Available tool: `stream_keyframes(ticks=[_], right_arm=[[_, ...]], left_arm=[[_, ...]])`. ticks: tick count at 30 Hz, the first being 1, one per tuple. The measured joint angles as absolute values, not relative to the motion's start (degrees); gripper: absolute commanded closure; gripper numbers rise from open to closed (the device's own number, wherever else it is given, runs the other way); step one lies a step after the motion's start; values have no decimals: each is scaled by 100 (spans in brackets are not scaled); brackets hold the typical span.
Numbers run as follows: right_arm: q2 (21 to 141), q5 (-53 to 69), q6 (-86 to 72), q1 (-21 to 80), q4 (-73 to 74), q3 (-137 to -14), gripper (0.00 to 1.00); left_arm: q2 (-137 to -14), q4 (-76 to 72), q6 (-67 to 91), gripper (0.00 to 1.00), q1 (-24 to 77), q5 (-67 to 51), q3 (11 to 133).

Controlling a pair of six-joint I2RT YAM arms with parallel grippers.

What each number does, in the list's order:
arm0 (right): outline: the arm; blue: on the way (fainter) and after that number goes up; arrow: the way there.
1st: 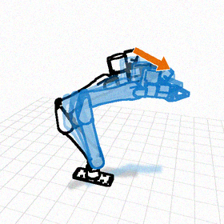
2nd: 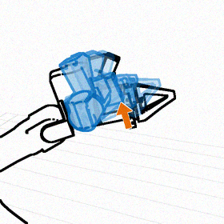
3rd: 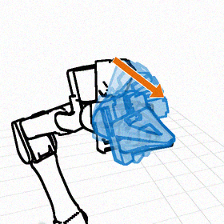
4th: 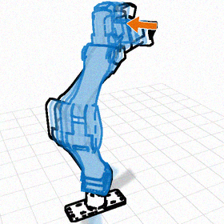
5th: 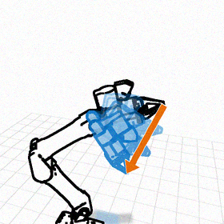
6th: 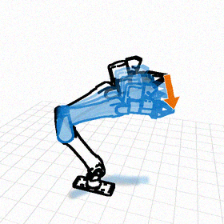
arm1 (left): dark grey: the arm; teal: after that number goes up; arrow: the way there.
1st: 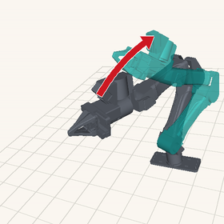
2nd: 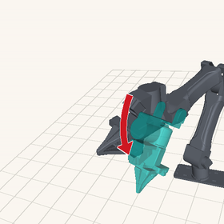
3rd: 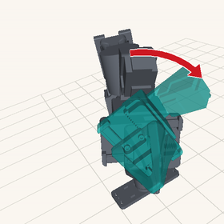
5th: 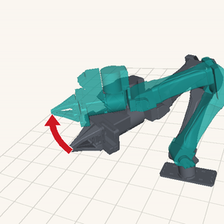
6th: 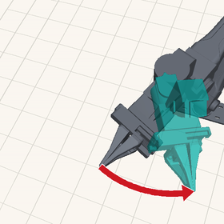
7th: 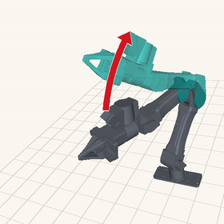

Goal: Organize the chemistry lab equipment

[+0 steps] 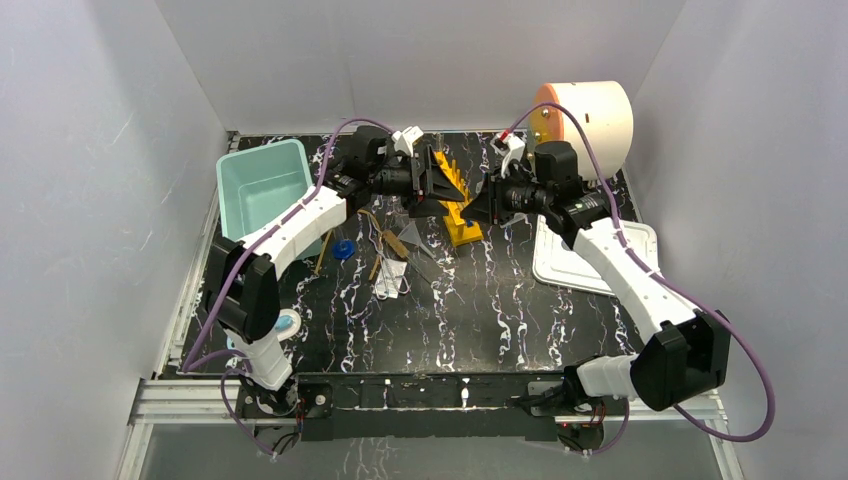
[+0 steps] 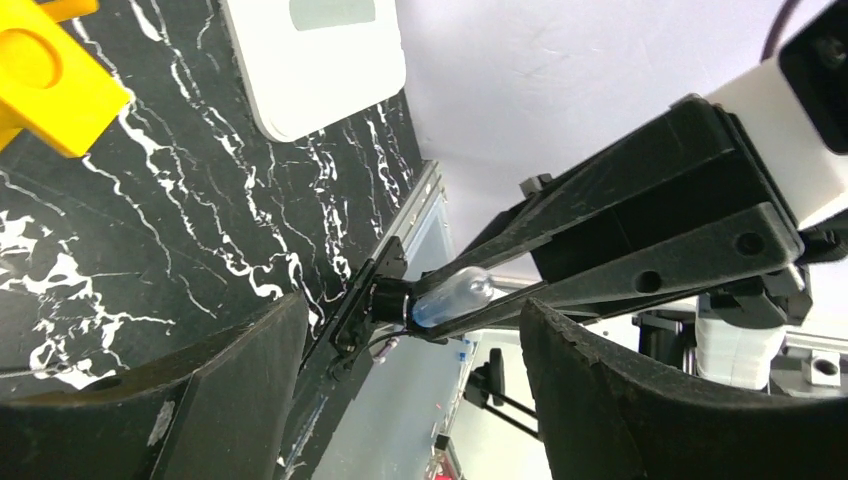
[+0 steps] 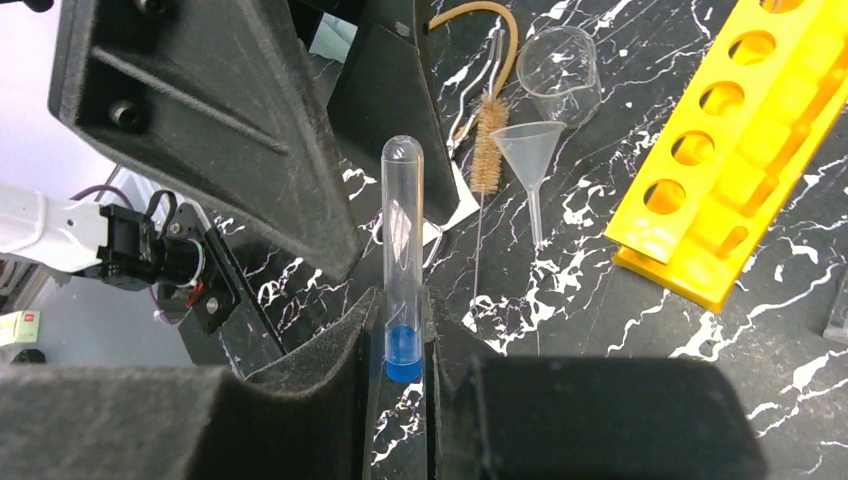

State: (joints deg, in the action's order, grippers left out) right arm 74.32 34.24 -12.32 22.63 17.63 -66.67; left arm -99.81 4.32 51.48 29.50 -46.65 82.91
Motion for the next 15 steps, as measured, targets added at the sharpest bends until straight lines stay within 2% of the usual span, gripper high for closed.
stream_keyframes(ticks=[4,6,9,12,15], right_arm=[[7620,3647,-1002,2270,1918,-6853,74],[7693,3723,-858,2290,2047,-6936,74],[7730,3758,-644,2300,2265,-7015,74],[7743,3756,-434,2300,2473,-7087,74],[7780,3771,-268,2300,2668,-7170,74]], left_arm=[[-9981,156,5273,40,2958,-4858,8189],[-9981,32,5365,54,2958,-4899,8066],[-9985,10,5428,62,2958,-4932,7994],[-9985,10,5417,64,2958,-4941,7994],[-9985,51,5411,57,2961,-4939,7994]])
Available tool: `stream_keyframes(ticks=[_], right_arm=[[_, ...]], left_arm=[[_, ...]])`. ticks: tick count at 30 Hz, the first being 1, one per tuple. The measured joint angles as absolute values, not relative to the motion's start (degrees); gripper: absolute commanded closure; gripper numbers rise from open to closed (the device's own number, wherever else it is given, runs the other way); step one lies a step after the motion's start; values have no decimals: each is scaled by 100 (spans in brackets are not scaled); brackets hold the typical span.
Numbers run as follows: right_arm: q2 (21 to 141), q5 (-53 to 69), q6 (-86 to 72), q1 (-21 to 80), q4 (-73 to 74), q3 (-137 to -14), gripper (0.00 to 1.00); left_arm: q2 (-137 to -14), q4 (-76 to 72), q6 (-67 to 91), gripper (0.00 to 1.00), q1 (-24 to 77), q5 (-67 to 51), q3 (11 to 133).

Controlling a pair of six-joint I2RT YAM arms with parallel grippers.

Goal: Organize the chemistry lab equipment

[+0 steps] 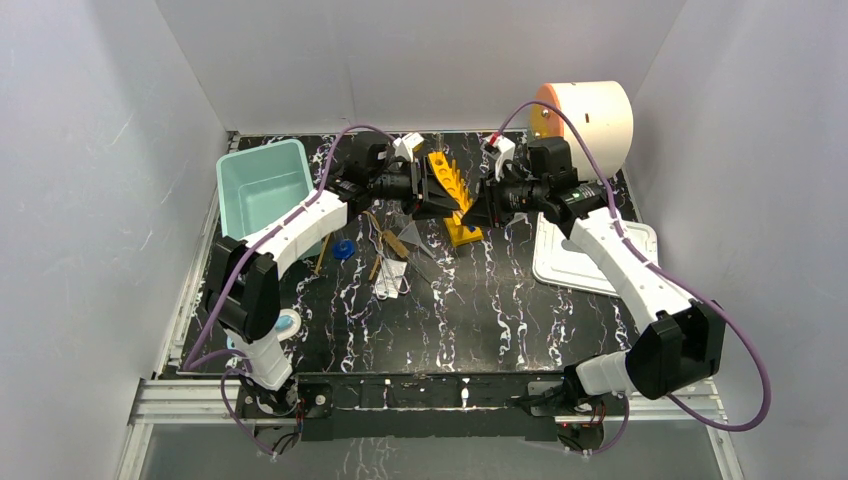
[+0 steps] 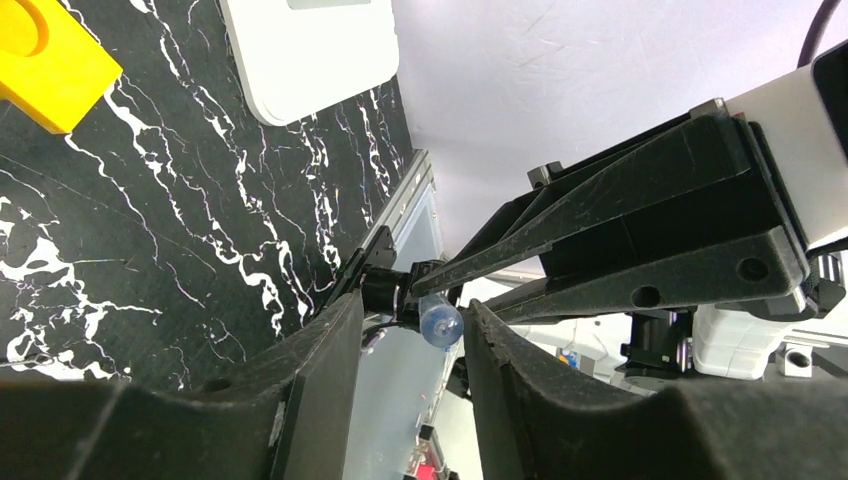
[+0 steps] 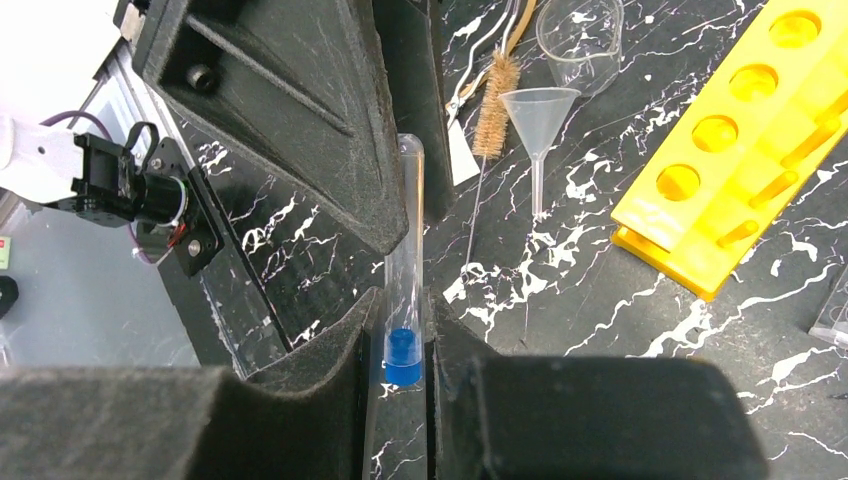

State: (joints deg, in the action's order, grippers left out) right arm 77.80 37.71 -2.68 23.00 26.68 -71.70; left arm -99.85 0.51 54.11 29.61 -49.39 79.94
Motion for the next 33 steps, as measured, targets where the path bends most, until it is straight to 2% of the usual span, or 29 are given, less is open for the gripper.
stream_keyframes(ticks=[3,9,12,14,17,22,23,27,33], right_arm=[[7839,3813,-139,2307,2781,-7229,74],[7983,3892,119,2340,3033,-7378,74],[8038,3911,187,2346,3118,-7424,73],[8077,3916,215,2351,3179,-7461,69],[8101,3913,217,2366,3212,-7465,56],[8079,3879,-1,2366,2982,-7448,26],[8042,3830,-134,2366,2836,-7408,22],[7679,3430,-1063,2366,2047,-7041,19],[7181,2576,-3861,2366,412,-6324,21]], left_arm=[[-9985,51,5424,59,2958,-4936,7994],[-9985,47,5509,89,2950,-4998,7994],[-9985,36,5537,100,2952,-5039,7983],[-9981,-8,5579,100,2950,-5057,7931],[-9977,-82,5638,100,2947,-5065,7824],[-9961,-158,5730,100,2947,-5037,7747],[-9955,-174,5754,100,2947,-5017,7747],[-9845,-183,5940,100,2877,-4873,7754],[-9518,-760,6772,100,2515,-4501,7758]])
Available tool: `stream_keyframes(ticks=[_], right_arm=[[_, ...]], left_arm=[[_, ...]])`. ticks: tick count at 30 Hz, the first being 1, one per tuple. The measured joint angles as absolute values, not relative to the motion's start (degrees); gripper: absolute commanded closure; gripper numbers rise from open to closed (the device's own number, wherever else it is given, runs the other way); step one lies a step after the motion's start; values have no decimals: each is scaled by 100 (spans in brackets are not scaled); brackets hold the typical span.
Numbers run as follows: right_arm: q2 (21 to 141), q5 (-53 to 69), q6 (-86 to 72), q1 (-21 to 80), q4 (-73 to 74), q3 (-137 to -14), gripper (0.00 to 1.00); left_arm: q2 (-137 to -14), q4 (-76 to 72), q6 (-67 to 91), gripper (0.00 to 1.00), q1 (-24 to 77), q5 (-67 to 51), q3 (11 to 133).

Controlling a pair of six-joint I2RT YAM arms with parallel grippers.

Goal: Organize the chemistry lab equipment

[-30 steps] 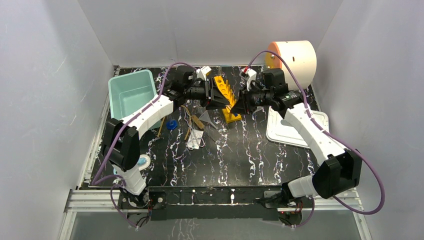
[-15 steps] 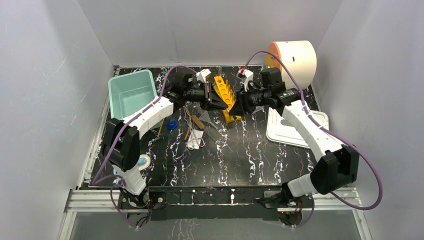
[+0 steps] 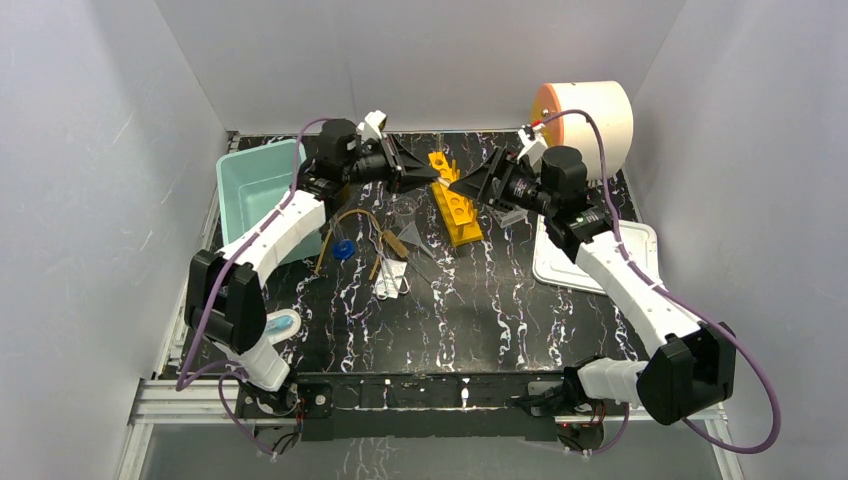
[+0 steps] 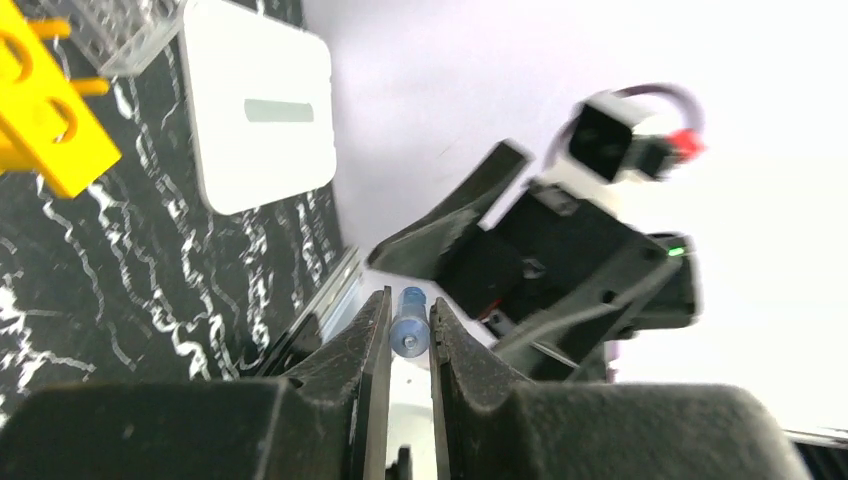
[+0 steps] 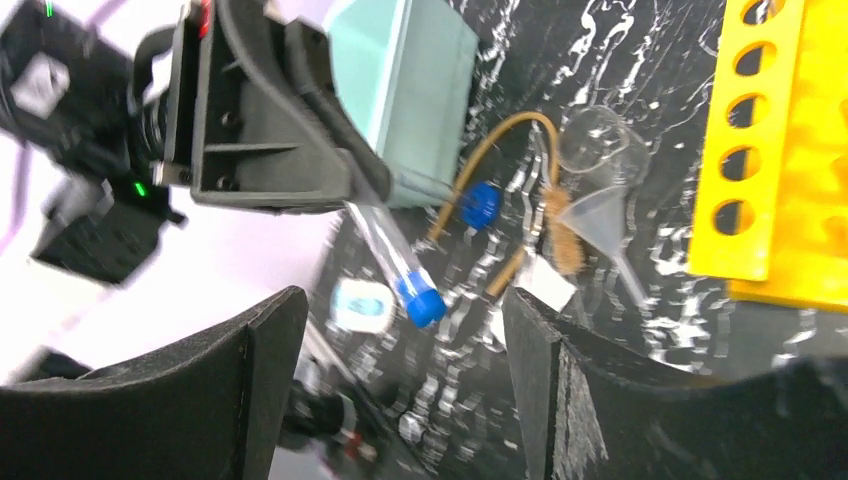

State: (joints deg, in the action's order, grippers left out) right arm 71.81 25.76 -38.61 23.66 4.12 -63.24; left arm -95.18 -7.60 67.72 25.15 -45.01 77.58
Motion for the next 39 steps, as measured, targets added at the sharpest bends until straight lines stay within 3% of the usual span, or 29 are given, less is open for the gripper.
stream_keyframes(ticks=[12,27,29,33,35,39], right_arm=[[7247,1916,-7485,2370,-1619,-5782,43],[7323,1772,-8237,2377,-1922,-5728,80],[7323,1780,-8241,2377,-1892,-5728,81],[7323,1811,-8108,2381,-1627,-5771,82],[7330,1815,-7856,2368,-1356,-5865,82],[7575,1835,-6794,2311,-384,-6541,82]], left_arm=[[-9345,-2344,8667,100,2390,-4075,7443],[-9413,-2921,9288,100,2329,-4093,7273],[-9413,-2915,9273,87,2320,-4125,7273],[-9413,-2648,9030,44,2300,-4215,7279],[-9413,-2436,8851,33,2268,-4274,7279],[-9408,-1490,8149,23,2040,-4305,7373]])
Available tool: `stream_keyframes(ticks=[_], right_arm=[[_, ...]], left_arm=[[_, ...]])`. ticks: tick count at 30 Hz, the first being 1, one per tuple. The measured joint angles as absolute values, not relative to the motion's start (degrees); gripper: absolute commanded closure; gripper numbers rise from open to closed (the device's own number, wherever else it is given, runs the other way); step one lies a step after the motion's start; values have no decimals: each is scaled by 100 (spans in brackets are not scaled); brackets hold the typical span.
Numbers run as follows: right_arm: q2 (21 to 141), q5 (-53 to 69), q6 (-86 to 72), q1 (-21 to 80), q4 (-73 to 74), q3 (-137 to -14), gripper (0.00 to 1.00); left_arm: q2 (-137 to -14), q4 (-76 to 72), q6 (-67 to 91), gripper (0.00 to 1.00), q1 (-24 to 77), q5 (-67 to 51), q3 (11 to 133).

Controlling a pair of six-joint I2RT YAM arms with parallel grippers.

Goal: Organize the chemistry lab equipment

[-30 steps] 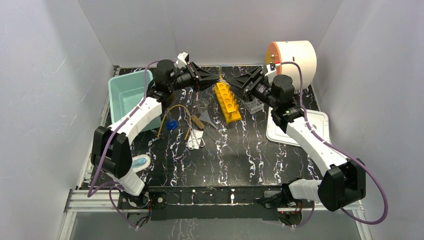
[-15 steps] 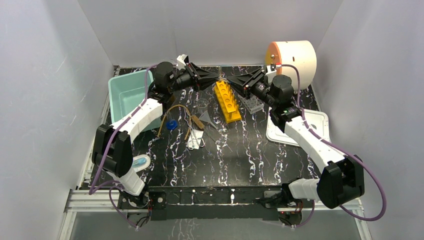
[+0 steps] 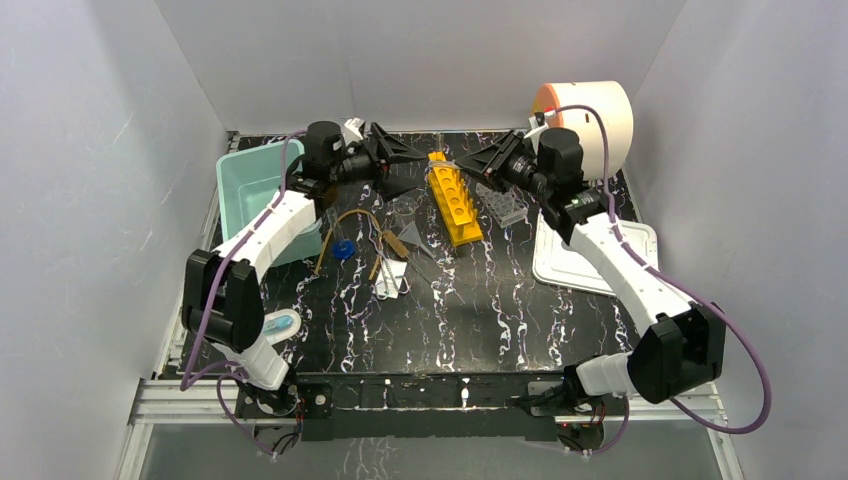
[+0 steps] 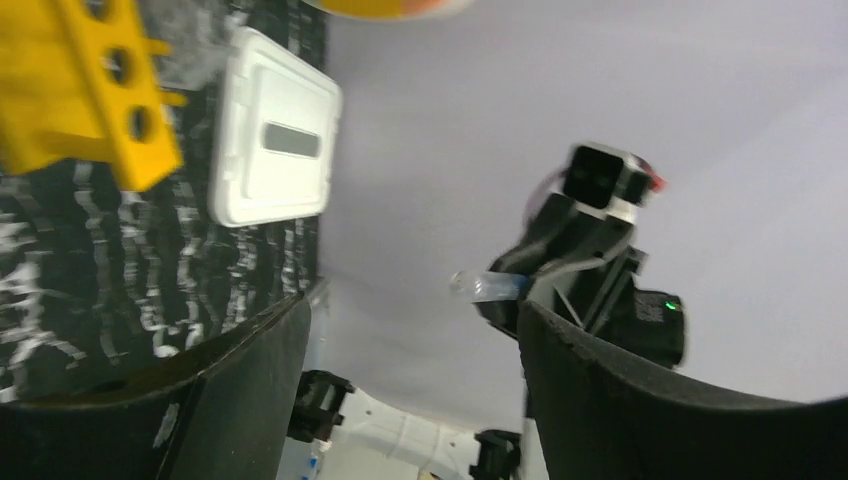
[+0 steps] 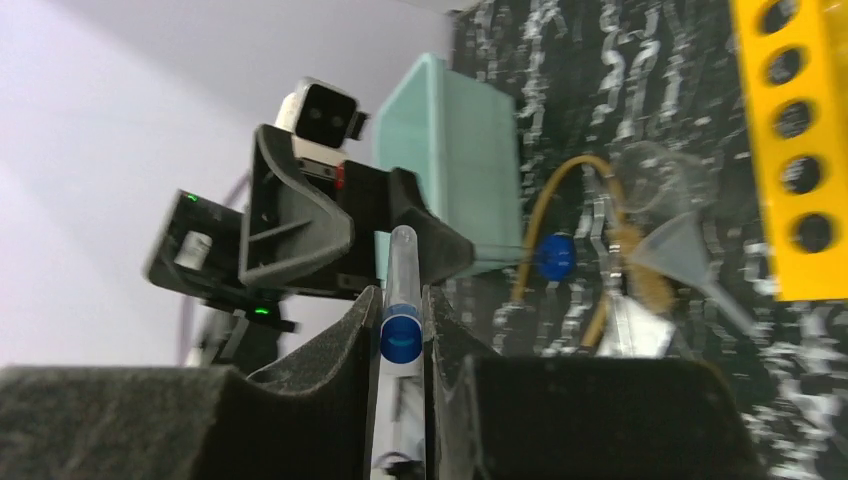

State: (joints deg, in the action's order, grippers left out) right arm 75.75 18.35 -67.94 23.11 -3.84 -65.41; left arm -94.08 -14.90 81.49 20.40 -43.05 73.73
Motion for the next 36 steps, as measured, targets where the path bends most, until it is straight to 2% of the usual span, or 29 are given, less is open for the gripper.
stream_keyframes(ticks=[7,15,27,36], right_arm=[[7826,1507,-4386,2047,1848,-7679,82],[8923,574,-2370,1765,3682,-9155,83],[10398,-666,-934,1824,3977,-9378,81],[11072,-720,-296,2075,3446,-9904,81]], left_arm=[[-9380,1564,5596,19,1549,-3481,8423],[-9227,2891,4263,19,1559,-2980,8503],[-9233,3400,3706,19,1559,-2803,8635],[-9253,3483,3594,19,1559,-2757,8709]])
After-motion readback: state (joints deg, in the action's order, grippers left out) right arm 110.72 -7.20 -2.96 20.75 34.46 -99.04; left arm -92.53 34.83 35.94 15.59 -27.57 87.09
